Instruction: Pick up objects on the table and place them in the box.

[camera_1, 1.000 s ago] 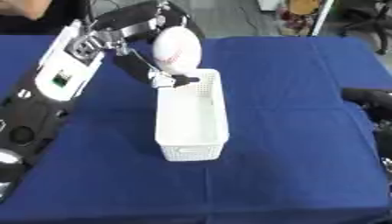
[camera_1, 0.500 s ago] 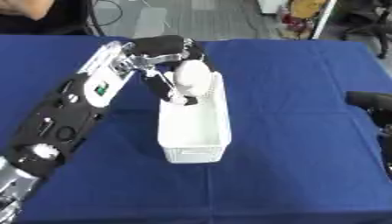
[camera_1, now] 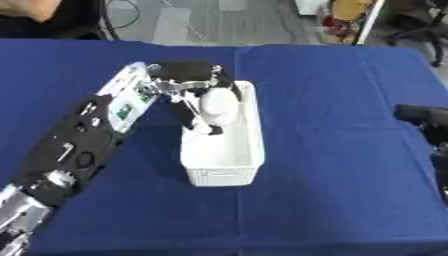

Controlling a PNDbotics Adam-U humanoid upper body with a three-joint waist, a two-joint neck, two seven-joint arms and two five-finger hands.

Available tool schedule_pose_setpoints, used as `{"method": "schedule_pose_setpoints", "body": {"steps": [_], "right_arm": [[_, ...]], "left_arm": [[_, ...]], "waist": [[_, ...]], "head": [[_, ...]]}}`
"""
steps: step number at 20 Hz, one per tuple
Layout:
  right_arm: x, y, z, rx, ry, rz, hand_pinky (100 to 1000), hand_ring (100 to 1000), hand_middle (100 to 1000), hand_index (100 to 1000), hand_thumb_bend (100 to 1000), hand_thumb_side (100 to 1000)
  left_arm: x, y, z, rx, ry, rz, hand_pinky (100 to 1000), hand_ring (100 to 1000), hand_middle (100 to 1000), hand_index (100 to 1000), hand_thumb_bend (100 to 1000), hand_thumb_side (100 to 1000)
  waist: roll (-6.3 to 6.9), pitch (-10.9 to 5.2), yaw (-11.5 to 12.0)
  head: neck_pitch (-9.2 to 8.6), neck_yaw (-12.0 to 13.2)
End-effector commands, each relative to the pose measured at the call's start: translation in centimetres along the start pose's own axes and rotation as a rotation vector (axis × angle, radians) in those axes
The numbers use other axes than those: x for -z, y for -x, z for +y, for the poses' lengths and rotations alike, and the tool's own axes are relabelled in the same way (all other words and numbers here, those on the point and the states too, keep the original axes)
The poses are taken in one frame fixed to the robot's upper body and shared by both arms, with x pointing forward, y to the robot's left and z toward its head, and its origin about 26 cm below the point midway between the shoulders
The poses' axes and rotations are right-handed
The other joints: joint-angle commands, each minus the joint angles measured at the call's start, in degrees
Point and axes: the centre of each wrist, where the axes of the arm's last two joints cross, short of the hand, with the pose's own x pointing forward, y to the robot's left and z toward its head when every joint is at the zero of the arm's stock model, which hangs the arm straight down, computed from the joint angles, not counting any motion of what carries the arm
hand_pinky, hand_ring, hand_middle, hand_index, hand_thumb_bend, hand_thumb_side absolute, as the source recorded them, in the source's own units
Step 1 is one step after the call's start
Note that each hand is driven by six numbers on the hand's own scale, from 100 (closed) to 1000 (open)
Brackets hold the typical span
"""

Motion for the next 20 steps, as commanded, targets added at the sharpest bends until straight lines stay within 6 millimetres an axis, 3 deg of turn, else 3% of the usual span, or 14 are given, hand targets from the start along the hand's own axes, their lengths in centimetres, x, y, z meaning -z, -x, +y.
{"method": "schedule_pose_setpoints", "body": {"steps": [1, 2, 5, 6, 7, 8, 9, 12, 20], "right_arm": [[0.5, -0.4, -0.4, -0.015, -0.016, -0.021, 860, 849, 765, 869, 100, 669], [0.5, -0.4, -0.4, -0.015, -0.017, -0.021, 860, 849, 765, 869, 100, 669], [0.5, -0.4, -0.4, -0.016, -0.016, -0.021, 860, 848, 765, 869, 100, 669], [0.5, -0.4, -0.4, -0.016, -0.016, -0.021, 860, 849, 765, 869, 100, 669], [0.5, -0.4, -0.4, -0.016, -0.016, -0.021, 860, 849, 765, 869, 100, 669], [0.4, -0.4, -0.4, -0.016, -0.016, -0.020, 861, 849, 765, 869, 100, 669], [0.4, -0.4, -0.4, -0.016, -0.016, -0.019, 860, 849, 765, 869, 100, 670], [0.4, -0.4, -0.4, -0.016, -0.016, -0.019, 860, 849, 765, 869, 100, 669], [0.4, -0.4, -0.4, -0.017, -0.016, -0.018, 860, 849, 765, 869, 100, 669]], "left_arm": [[0.5, -0.4, 0.6, 0.020, 0.006, -0.042, 100, 217, 532, 741, 365, 490], [0.6, -0.5, 0.6, 0.021, 0.004, -0.054, 100, 219, 532, 744, 530, 599], [0.9, -1.1, 0.6, 0.044, -0.021, -0.090, 103, 258, 544, 763, 756, 763], [1.0, -1.3, 0.7, 0.057, -0.039, -0.102, 181, 307, 555, 766, 779, 779], [1.0, -1.4, 0.6, 0.068, -0.053, -0.108, 141, 279, 548, 765, 771, 772], [1.1, -1.6, 0.8, 0.083, -0.080, -0.124, 394, 440, 614, 785, 822, 786], [1.1, -1.9, 1.0, 0.101, -0.113, -0.146, 517, 532, 678, 804, 832, 792], [1.1, -2.3, 1.3, 0.147, -0.189, -0.202, 696, 704, 776, 824, 858, 799], [1.0, -1.9, 0.7, 0.198, -0.207, -0.206, 761, 746, 805, 832, 858, 806]], "waist": [[0.01, -0.55, -0.1], [0.01, -0.55, -0.1], [0.01, -0.52, -0.2], [0.01, -0.51, -0.2], [0.02, -0.50, -0.2], [0.02, -0.50, -0.2], [0.04, -0.49, -0.2], [0.06, -0.49, -0.2], [0.03, -0.44, -0.1]], "head": [[-0.62, 0.6], [-0.60, 0.6], [-0.66, 0.6], [-0.62, 0.6], [-0.62, 0.6], [-0.58, 0.6], [-0.57, 0.6], [-0.59, 0.6], [-0.58, 0.7]]}}
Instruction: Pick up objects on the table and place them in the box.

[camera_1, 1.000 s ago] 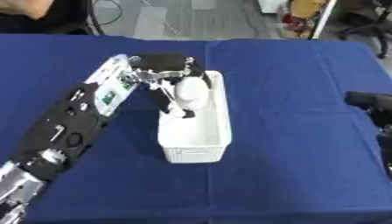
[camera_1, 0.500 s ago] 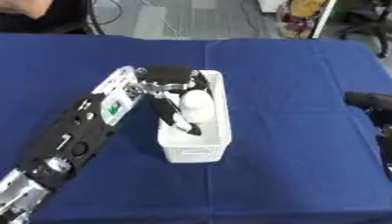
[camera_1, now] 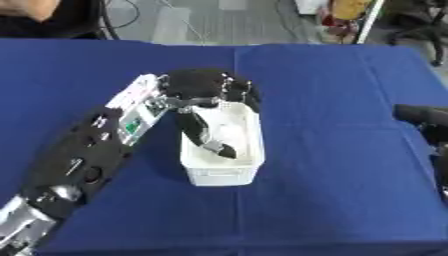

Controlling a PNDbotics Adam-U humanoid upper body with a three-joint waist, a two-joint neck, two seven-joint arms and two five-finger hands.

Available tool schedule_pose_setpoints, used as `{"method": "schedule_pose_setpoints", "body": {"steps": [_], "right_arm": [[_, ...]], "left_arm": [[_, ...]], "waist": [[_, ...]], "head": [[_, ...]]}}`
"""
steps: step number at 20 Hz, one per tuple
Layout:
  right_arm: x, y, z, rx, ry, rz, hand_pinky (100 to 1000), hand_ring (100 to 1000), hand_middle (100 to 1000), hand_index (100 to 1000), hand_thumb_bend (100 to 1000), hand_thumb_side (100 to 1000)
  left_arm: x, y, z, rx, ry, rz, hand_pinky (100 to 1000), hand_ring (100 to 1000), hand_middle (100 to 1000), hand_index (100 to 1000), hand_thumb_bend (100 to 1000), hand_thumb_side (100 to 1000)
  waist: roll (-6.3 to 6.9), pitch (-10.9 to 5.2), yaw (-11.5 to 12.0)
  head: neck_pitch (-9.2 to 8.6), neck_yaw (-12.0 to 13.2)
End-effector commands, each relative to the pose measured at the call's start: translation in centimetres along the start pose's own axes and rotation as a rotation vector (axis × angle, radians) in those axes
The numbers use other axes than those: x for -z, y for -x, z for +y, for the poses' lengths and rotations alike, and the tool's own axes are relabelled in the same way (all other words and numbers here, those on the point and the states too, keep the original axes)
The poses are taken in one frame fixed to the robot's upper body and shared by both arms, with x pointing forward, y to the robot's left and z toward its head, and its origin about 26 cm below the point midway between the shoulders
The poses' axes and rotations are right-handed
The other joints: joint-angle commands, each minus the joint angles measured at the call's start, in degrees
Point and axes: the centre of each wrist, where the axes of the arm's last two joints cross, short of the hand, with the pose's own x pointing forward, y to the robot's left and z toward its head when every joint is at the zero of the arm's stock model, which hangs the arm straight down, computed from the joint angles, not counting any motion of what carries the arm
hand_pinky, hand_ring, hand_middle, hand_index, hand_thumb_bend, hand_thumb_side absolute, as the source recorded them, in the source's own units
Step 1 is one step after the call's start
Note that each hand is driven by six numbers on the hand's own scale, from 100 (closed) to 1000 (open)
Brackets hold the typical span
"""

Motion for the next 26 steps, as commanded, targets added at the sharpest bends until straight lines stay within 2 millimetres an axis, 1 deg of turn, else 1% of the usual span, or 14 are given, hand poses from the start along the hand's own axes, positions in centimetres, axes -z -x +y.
{"method": "schedule_pose_setpoints", "body": {"steps": [1, 9, 12, 14, 16, 17, 18, 21, 26], "right_arm": [[0.4, -0.4, -0.4, -0.020, -0.015, -0.018, 860, 849, 765, 869, 100, 669], [0.4, -0.4, -0.5, -0.020, -0.015, -0.018, 860, 849, 765, 869, 100, 669], [0.4, -0.4, -0.5, -0.020, -0.015, -0.018, 860, 848, 766, 869, 100, 669], [0.4, -0.4, -0.5, -0.020, -0.015, -0.019, 860, 848, 766, 869, 100, 669], [0.4, -0.4, -0.5, -0.020, -0.015, -0.018, 860, 849, 766, 870, 100, 669], [0.4, -0.4, -0.5, -0.020, -0.014, -0.018, 860, 849, 766, 870, 100, 669], [0.4, -0.4, -0.5, -0.021, -0.014, -0.018, 860, 848, 766, 870, 100, 669], [0.4, -0.5, -0.5, -0.022, -0.012, -0.019, 859, 848, 766, 870, 100, 669], [0.4, -0.5, -0.5, -0.024, -0.013, -0.018, 860, 848, 766, 870, 100, 669]], "left_arm": [[0.0, 0.2, 0.6, 0.034, -0.009, -0.002, 761, 746, 805, 832, 858, 806], [-0.2, 0.3, 0.4, 0.046, -0.009, 0.002, 770, 750, 805, 831, 862, 802], [-0.2, 0.3, 0.3, 0.047, -0.010, 0.003, 770, 748, 806, 831, 846, 806], [-0.3, 0.4, 0.1, 0.036, -0.025, 0.011, 757, 745, 823, 840, 737, 829], [-0.6, 0.5, -0.2, -0.007, -0.094, 0.030, 729, 744, 846, 862, 615, 851], [-0.8, 0.5, -0.4, -0.048, -0.156, 0.048, 691, 727, 849, 856, 504, 887], [-0.9, 0.6, -0.6, -0.078, -0.197, 0.060, 659, 710, 849, 847, 468, 888], [-1.3, 0.4, -0.6, -0.215, -0.362, 0.112, 622, 682, 844, 830, 415, 895], [-1.8, 0.0, 1.1, -0.339, -0.453, 0.159, 611, 675, 844, 820, 394, 895]], "waist": [[0.00, -0.47, -0.1], [-0.02, -0.51, 0.0], [-0.01, -0.52, 0.0], [0.00, -0.51, 0.0], [0.00, -0.49, 0.0], [0.00, -0.48, 0.0], [0.01, -0.47, 0.0], [0.04, -0.43, 0.1], [0.08, -0.36, 0.2]], "head": [[-0.58, 0.7], [-0.61, 0.7], [-0.63, 0.7], [-0.65, 0.7], [-0.65, 0.7], [-0.66, 0.6], [-0.67, 0.6], [-0.74, 0.4], [-0.76, 0.3]]}}
